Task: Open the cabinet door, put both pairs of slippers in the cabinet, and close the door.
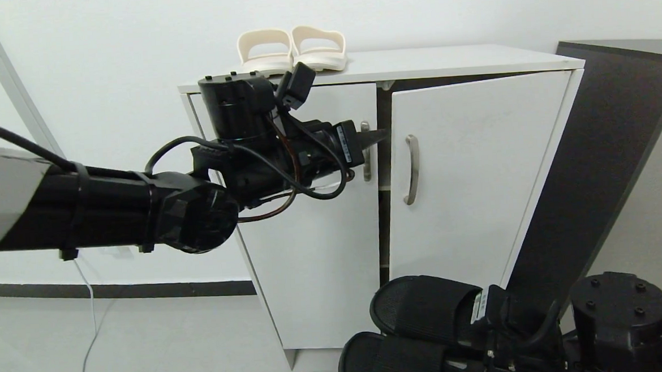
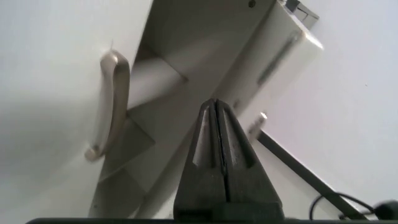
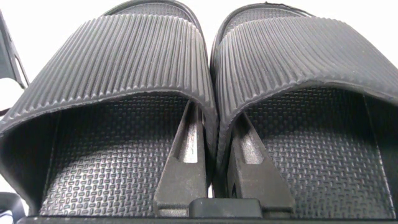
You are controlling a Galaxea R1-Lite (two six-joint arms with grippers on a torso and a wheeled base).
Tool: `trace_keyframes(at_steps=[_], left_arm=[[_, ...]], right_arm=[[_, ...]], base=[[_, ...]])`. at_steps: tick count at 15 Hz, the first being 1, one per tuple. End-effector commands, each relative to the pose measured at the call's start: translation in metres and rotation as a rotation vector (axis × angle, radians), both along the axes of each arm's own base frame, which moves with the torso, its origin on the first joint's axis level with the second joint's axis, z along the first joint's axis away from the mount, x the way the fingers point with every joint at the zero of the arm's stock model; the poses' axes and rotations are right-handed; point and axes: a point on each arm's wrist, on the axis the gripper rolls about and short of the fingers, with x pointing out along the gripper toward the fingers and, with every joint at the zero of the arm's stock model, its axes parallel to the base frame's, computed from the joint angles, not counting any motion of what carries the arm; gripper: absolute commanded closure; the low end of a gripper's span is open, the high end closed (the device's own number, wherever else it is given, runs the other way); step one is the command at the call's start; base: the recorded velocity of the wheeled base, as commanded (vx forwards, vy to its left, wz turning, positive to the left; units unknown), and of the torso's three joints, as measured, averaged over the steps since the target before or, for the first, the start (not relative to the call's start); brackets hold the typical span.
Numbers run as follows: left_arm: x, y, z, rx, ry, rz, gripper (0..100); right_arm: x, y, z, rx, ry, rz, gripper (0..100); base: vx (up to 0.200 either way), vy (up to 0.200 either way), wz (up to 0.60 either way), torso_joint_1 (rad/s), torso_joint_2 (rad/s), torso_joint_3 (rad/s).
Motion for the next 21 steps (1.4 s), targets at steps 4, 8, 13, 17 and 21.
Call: trace_keyframes(at_steps=[4, 8, 13, 17, 21], left_arm=[[0.012, -0.016, -0.014, 0.010, 0.017, -0.019, 100], [-0.011, -0.030, -0.012, 0.003, -0.011, -0.064, 100], [-0.031, -0.038, -0.015, 0.006, -0.021, -0.093, 100], [-0.046, -0.009, -0.010, 0.040, -0.054, 0.011, 100], [-0.121, 0.061, 0.003, 0.055, -0.097, 0.100, 100]], right_arm=[[-0.002, 0.001, -0.003, -0.009, 0.007, 0.008, 100], [-0.005, 0.004, -0.003, -0.011, 0.012, 0.029, 100], [-0.007, 0.006, -0.003, -0.009, 0.009, 0.037, 100], [0.012, 0.004, -0.005, -0.011, 0.011, -0.049, 100], [0.021, -0.002, -0.004, -0.007, 0.011, -0.091, 100]], base=[[-0.050, 0.000, 0.00, 0.001, 0.00, -0.001], [-0.200, 0.000, 0.00, 0.001, 0.00, 0.000], [-0.160, 0.000, 0.00, 0.001, 0.00, 0.004], [0.000, 0.000, 0.00, 0.000, 0.00, 0.000], [0.000, 0.000, 0.00, 0.000, 0.00, 0.000]])
